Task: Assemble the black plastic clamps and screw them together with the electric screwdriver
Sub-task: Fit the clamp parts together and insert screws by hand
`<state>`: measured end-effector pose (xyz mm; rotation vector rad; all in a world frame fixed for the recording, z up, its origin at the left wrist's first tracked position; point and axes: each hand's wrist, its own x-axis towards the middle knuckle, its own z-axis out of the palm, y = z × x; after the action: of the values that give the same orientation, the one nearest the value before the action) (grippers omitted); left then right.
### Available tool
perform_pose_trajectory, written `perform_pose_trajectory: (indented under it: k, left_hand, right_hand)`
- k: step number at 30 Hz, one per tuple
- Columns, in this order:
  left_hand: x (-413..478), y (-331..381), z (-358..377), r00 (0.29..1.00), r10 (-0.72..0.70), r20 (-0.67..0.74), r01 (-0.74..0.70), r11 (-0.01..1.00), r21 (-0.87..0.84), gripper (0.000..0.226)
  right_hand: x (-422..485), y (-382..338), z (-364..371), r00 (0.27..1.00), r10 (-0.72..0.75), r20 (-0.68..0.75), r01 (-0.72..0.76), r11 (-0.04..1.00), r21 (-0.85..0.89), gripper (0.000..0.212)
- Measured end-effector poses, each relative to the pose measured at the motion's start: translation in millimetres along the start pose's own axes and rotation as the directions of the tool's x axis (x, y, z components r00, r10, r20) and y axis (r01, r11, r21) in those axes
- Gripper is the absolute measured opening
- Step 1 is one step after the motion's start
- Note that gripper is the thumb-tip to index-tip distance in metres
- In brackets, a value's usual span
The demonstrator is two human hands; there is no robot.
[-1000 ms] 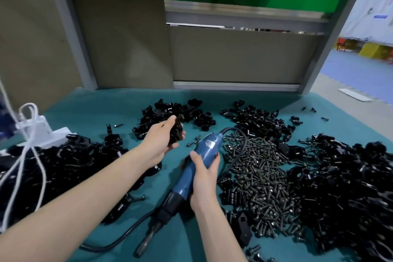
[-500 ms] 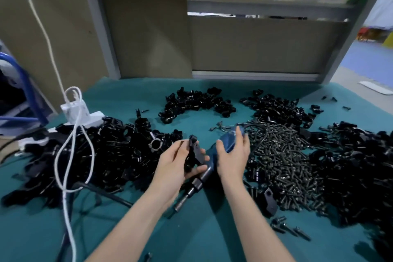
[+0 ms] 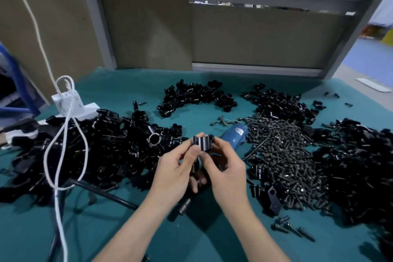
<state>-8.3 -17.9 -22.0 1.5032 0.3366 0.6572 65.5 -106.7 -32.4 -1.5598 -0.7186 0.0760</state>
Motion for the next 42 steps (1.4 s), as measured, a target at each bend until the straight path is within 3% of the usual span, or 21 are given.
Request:
perform_pose_trajectory:
  k: [4,6,10,13,15,18,21,26,30,35,42]
  left_hand:
    - [0,-1,-1,0.99,-0.037,-0.136,0.027,0.997,-0.075,0.041]
    - [1,-1,-2,0.976,-0.086,-0.199,0.066,0.992,-0.107,0.044]
    - [-1,0,-5,0.967,-0.04,-0.253,0.041,0.999,0.0,0.043]
    - [-2,-1,-3,0.967,-0.033,-0.254,0.044,0.998,0.038,0.026]
    - [0,-5,-4,0.965,-0.077,-0.249,0.084,0.996,0.016,0.026]
    - [1,-7,-7,0.962,-0.1,-0.253,0.106,0.994,0.012,0.041]
    - [0,-7,-9,0.96,-0.011,-0.281,0.032,0.997,0.073,0.045]
    - [-4,-8,-7,0.953,0.157,-0.259,-0.062,0.938,0.34,0.044]
    - [-6,-4,-4,0.97,0.205,-0.131,-0.131,0.893,0.431,0.052]
    - [-5,-2,-10,0.991,0.121,0.051,-0.131,0.907,0.4,0.065]
    - [-2,-3,-14,0.998,0.063,0.004,-0.06,0.932,0.359,0.059]
  right_hand:
    - [0,1,-5,0.979,0.194,-0.069,-0.172,0.954,0.245,0.02]
    - [5,0,-12,0.969,0.245,-0.031,-0.214,0.897,0.386,0.013]
    - [12,-3,-19,0.92,0.367,0.137,-0.349,0.61,0.711,0.012]
    - [12,-3,-20,0.905,0.389,0.172,-0.371,0.524,0.767,0.019]
    - [12,-4,-19,0.924,0.347,0.162,-0.347,0.578,0.739,0.026]
    - [10,-3,-18,0.947,0.287,0.142,-0.314,0.746,0.587,0.026]
    - [8,-2,-14,0.951,0.274,0.142,-0.308,0.813,0.495,0.027]
    - [4,-2,-12,0.963,0.217,0.161,-0.259,0.91,0.323,0.022]
    - [1,-1,-10,0.975,0.177,0.133,-0.205,0.949,0.24,0.023]
    - [5,1,-16,0.985,0.14,0.105,-0.157,0.97,0.186,0.028]
    - [8,-3,-18,0.971,0.187,0.146,-0.231,0.889,0.396,0.017]
